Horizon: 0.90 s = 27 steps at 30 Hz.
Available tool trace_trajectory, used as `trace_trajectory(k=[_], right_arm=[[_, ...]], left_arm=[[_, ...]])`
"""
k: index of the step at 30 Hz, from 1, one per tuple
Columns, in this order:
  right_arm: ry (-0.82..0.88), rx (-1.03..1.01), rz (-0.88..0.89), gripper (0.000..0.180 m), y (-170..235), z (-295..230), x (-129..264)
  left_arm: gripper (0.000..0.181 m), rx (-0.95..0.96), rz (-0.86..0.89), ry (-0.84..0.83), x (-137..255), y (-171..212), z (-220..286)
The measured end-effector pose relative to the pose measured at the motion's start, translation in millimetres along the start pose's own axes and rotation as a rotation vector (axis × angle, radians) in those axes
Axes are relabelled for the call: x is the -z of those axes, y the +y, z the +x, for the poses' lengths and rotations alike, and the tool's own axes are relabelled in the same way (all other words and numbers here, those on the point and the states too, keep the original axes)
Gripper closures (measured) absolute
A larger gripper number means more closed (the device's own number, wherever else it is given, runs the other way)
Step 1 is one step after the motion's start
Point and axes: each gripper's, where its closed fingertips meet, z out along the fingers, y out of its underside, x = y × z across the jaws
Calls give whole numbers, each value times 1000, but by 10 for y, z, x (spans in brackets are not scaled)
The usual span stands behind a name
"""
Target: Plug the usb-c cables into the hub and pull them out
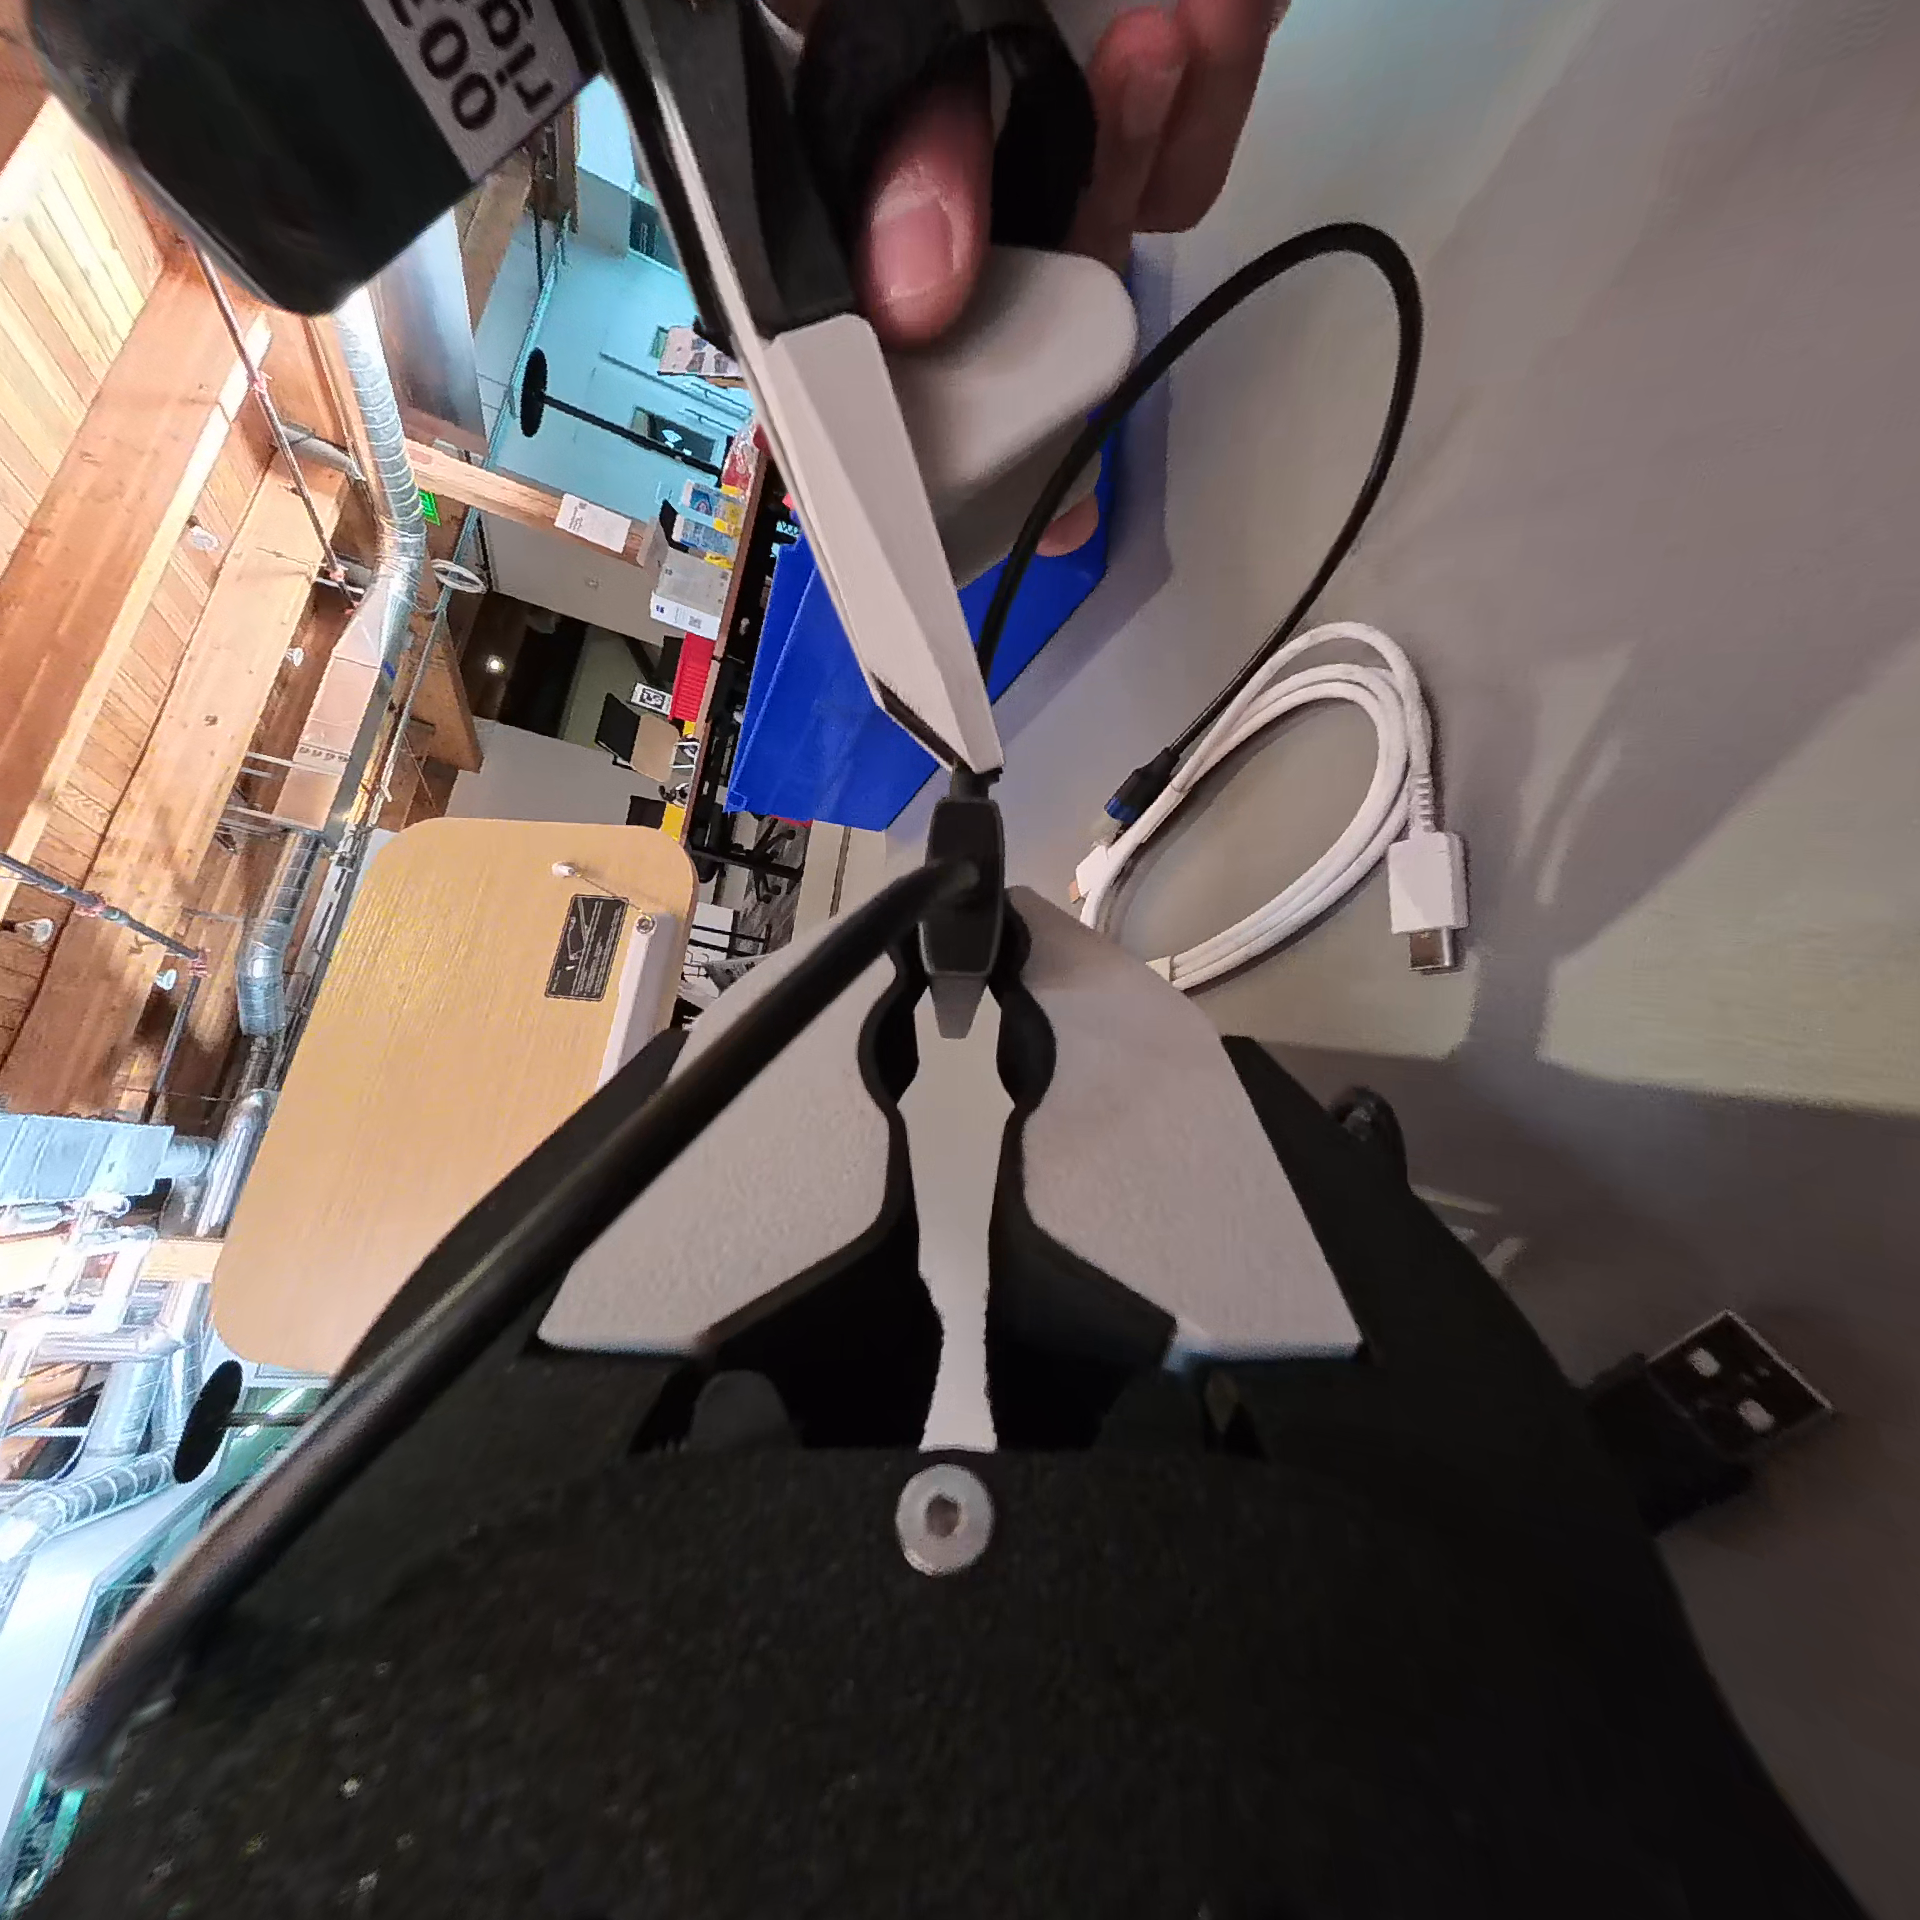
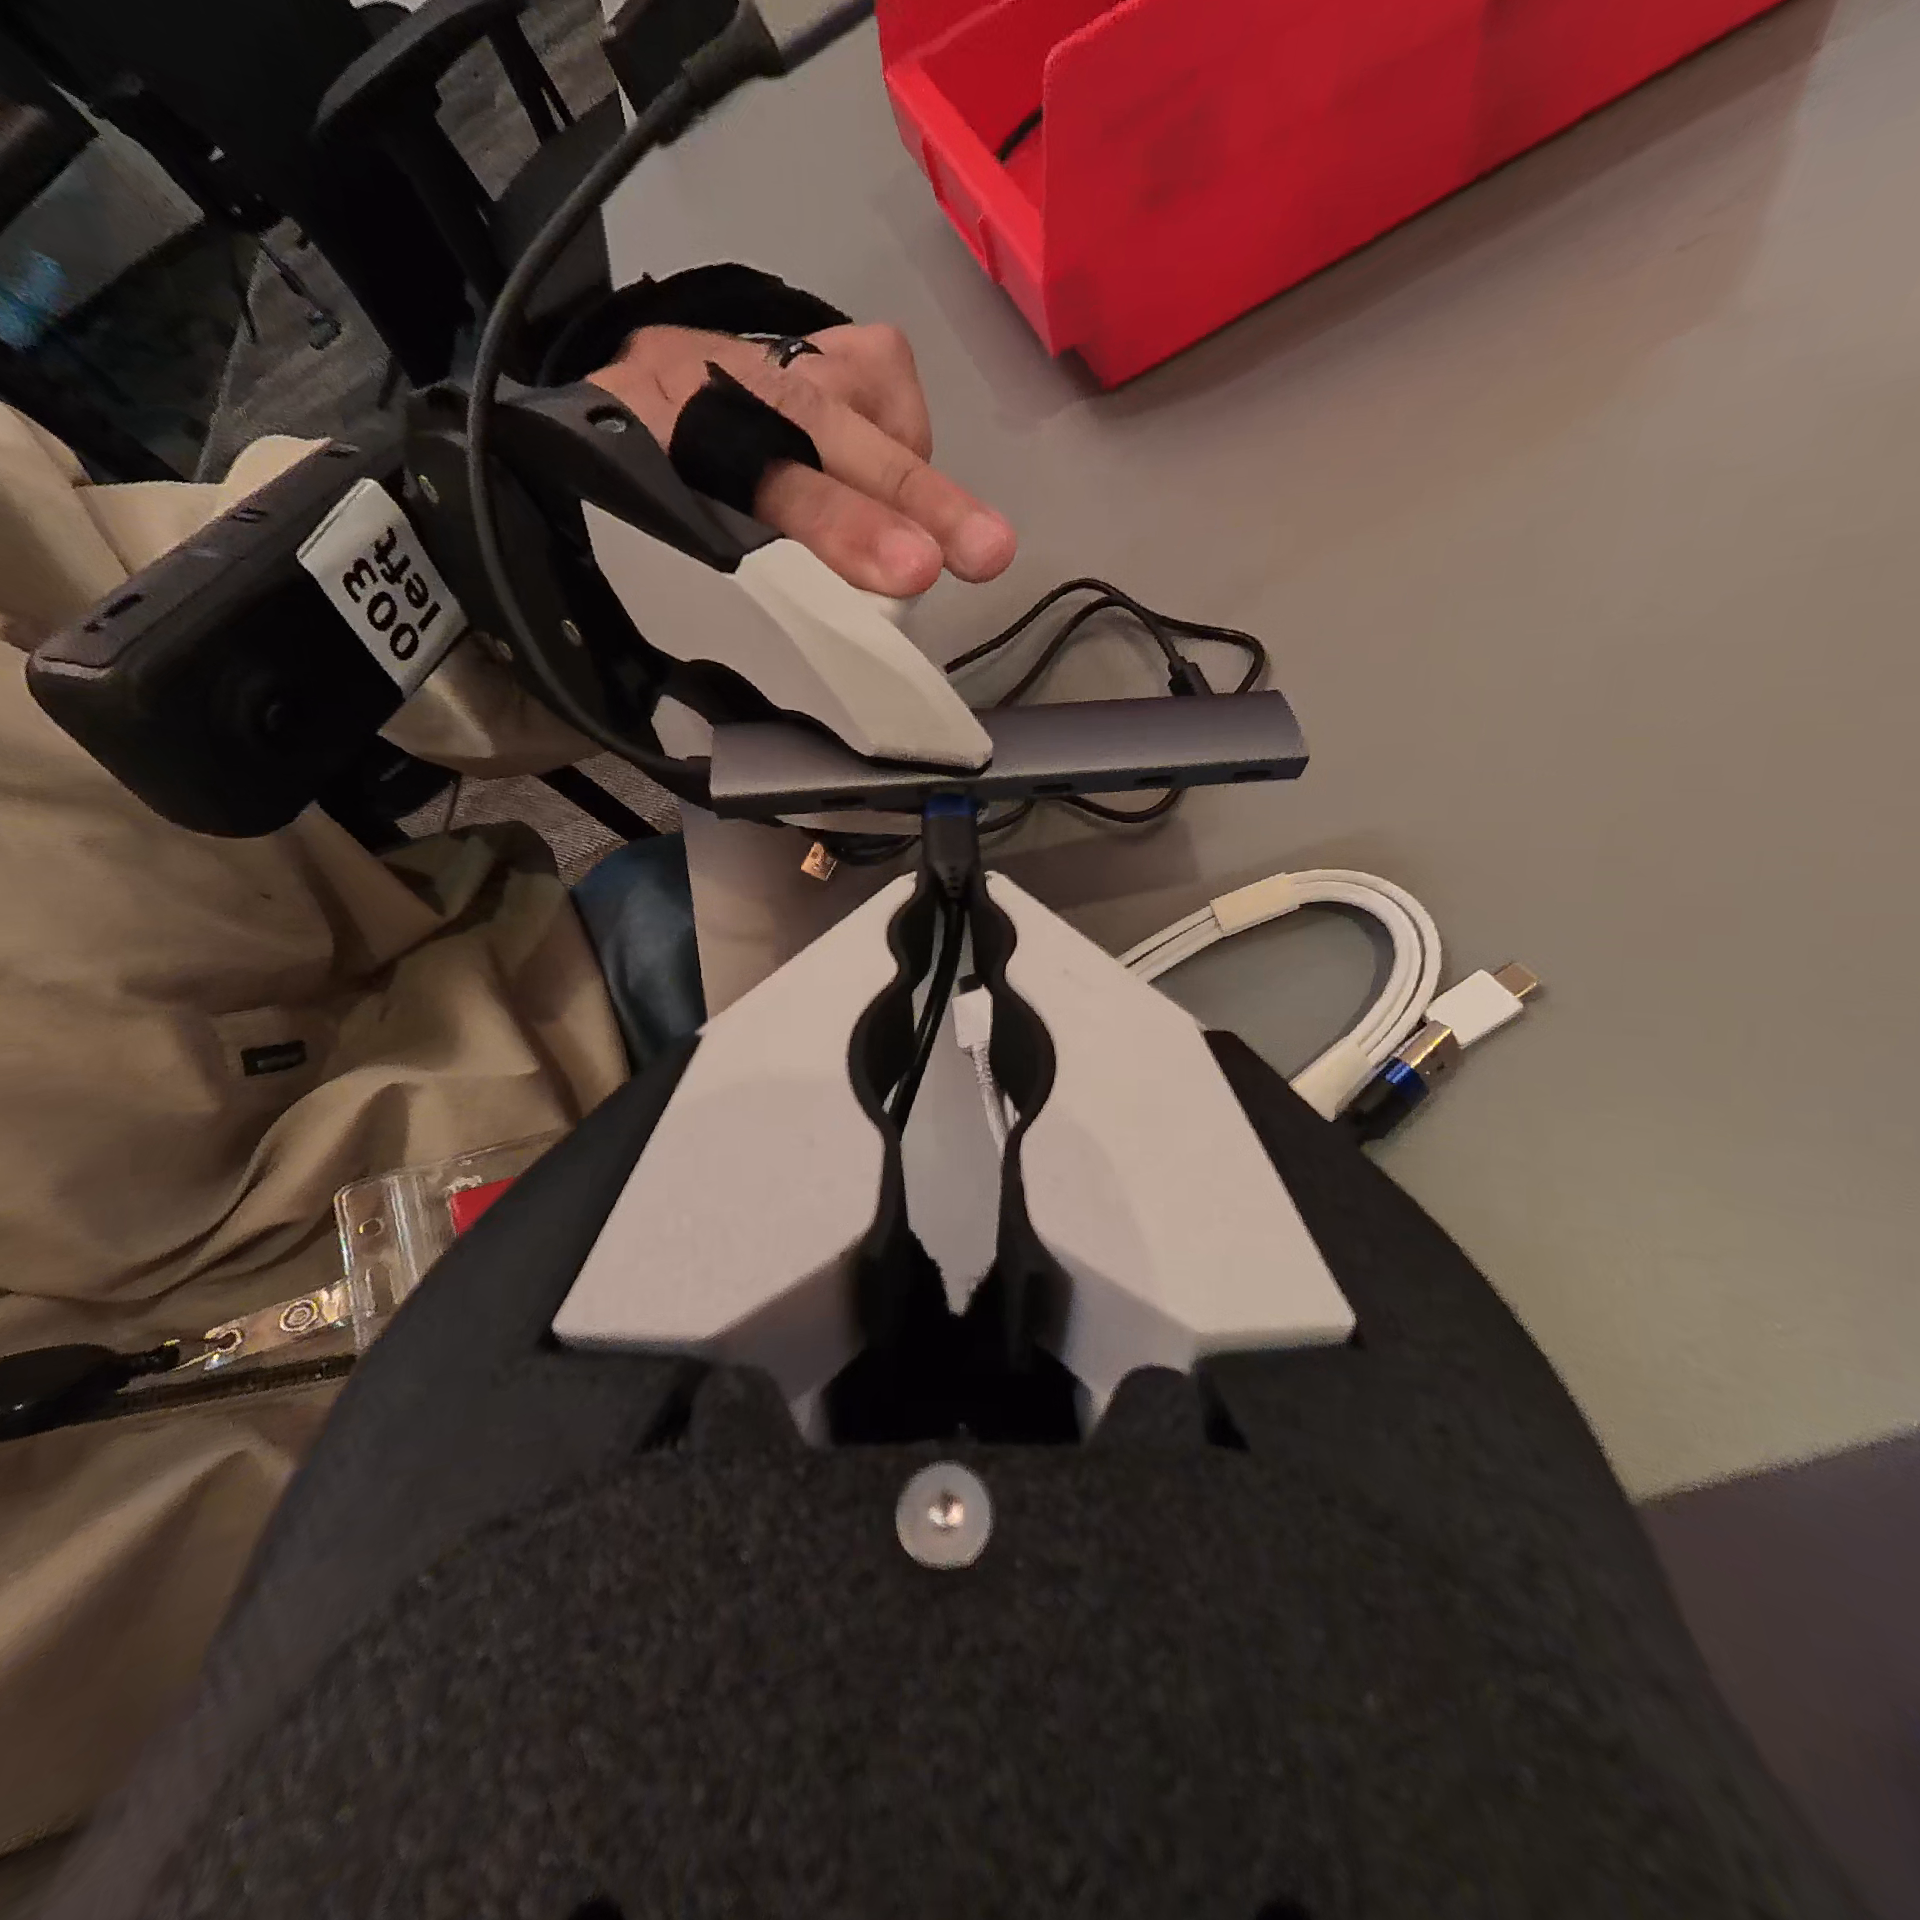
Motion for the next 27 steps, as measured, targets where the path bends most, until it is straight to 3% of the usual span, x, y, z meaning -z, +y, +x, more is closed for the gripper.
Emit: trace_trajectory(k=[5, 9, 13, 15, 17, 19, 20, 27], right_arm=[[50, -7, 114, 174, -184, 91, 45], [283, 101, 309, 154, -583, 227, 384], [463, 201, 464, 153, -828, 253, 739], [329, 284, 372, 156, -697, 41, 527], [126, 348, 139, 144, -281, -195, 166], [179, 389, -5, 146, 34, -33, 8], [174, 401, -14, 154, 134, 10, -25], [62, 443, -180, 156, 694, 22, -254]], left_arm=[[170, 34, -39, -105, -38, 137, -201], [170, 90, -157, -273, 53, 492, -496], [170, 265, -248, -407, 264, 830, -771], [170, 306, -267, -421, 307, 912, -788], [170, 307, -266, -403, 304, 934, -743], [170, 303, -272, -393, 296, 943, -716], [171, 309, -270, -390, 292, 938, -713], [171, 331, -258, -359, 271, 926, -666]])
